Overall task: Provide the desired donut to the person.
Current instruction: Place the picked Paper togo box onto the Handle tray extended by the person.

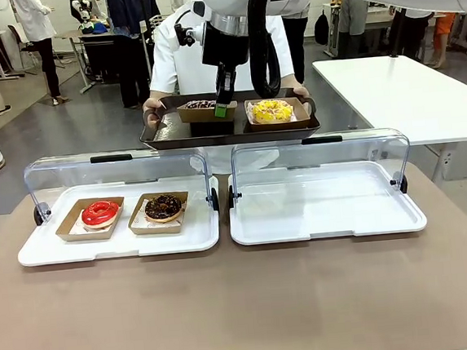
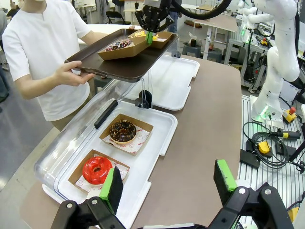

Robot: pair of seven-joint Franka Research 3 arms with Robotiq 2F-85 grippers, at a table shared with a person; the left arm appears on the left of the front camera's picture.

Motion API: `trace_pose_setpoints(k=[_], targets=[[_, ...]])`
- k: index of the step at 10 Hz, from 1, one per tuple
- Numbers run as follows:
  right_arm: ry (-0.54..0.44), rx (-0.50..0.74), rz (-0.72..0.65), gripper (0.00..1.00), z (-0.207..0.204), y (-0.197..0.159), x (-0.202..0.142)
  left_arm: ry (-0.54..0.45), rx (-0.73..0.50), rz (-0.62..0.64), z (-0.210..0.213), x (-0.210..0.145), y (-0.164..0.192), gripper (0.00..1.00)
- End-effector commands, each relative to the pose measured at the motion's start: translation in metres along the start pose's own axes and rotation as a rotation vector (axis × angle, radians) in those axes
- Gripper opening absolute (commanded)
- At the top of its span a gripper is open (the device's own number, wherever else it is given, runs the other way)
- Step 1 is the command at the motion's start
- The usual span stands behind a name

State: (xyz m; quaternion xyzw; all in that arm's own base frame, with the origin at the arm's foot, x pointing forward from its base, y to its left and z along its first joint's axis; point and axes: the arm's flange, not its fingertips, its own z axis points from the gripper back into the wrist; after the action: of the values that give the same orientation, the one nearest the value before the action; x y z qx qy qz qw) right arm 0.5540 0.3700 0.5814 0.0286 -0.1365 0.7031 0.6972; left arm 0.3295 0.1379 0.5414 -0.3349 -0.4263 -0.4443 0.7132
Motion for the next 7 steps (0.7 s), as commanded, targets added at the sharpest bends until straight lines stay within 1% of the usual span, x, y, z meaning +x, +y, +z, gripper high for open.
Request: trace_pose_setpoints(k=[1,4,5,7], targets=[[0.000,0.032,0.033,0.01,0.0017,-0.0010,-0.0044,-0.022,-0.001,-0.020,0.0009,0.0001,0.0011,1.00],[0.006,0.033,0.044,0.91,0.0051,0.0024,-0.0022,-0.022,-0.001,-0.020,0.0009,0.0001,0.0011,1.00],[0.004,0.029,0.044,1.00,0.0069,0.0026,-0.0012,-0.022,-0.001,-0.020,0.0009,0.0001,0.0011,1.00],[0.007,0.023,0.045,1.00,0.0083,0.0039,-0.0009,-0.022,-0.001,-0.020,0.0009,0.0001,0.0011,1.00]])
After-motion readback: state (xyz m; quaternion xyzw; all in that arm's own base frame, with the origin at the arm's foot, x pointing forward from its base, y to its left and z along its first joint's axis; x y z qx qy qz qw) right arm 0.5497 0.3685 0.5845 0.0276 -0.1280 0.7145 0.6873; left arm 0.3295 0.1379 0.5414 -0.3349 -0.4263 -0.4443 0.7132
